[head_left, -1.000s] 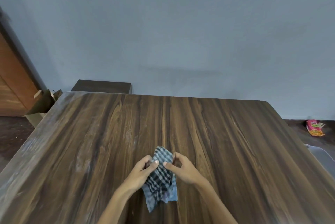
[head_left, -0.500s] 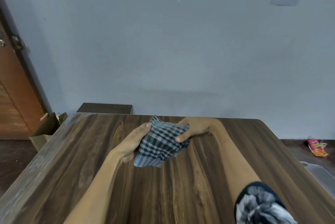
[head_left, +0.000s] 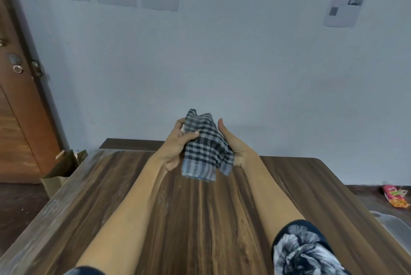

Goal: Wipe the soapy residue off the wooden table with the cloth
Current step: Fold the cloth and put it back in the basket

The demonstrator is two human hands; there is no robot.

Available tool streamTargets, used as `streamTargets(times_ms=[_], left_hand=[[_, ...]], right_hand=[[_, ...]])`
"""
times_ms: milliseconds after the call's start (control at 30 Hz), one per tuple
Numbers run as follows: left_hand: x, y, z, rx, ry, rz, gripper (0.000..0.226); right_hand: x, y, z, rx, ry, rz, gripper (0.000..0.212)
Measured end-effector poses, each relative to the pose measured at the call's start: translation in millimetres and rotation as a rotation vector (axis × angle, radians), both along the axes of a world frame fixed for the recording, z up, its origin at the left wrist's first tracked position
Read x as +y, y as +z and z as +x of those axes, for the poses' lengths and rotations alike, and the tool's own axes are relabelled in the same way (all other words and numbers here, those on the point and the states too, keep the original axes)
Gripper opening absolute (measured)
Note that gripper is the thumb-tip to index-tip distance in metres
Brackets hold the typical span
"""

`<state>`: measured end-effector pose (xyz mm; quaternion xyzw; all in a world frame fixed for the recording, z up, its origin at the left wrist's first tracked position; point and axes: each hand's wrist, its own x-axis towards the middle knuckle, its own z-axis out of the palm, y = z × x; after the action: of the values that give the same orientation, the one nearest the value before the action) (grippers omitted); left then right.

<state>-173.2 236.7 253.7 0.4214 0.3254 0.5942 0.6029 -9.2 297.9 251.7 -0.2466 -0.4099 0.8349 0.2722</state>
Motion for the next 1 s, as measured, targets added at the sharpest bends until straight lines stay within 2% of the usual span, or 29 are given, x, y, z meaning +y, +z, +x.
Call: streamTargets(times_ms=[167,333,400,500,600,733,1000], left_hand=[[6,15,-12,0.218,-0.039,0.106,0.063],[18,44,-13,0.359,0.009,0.221,0.053],[23,61,-13,0.352,0.020,0.231,0.051],[30,87,-13,0.361,0.058,0.275,0.054],[35,108,-13,0.359,0.100,0.309,0.056],[40,118,-12,0.325,0.131,0.335,0.058],[40,111,-11,0.347,0.145,0.399,0.061]], right_hand=[[7,13,12,-0.077,0.083,0.188,0.078],[22,53,13,-0.047,-0.113,0.363,0.056],[31,72,15,-0.048,-0.211,0.408,0.058],[36,103,15,-0.098,-0.359,0.494,0.049],[40,128,15,-0.111,-0.460,0.519,0.052],[41,145,14,-0.182,-0.442,0.577,0.041],[37,142,14,-0.196,-0.401,0.641,0.043]])
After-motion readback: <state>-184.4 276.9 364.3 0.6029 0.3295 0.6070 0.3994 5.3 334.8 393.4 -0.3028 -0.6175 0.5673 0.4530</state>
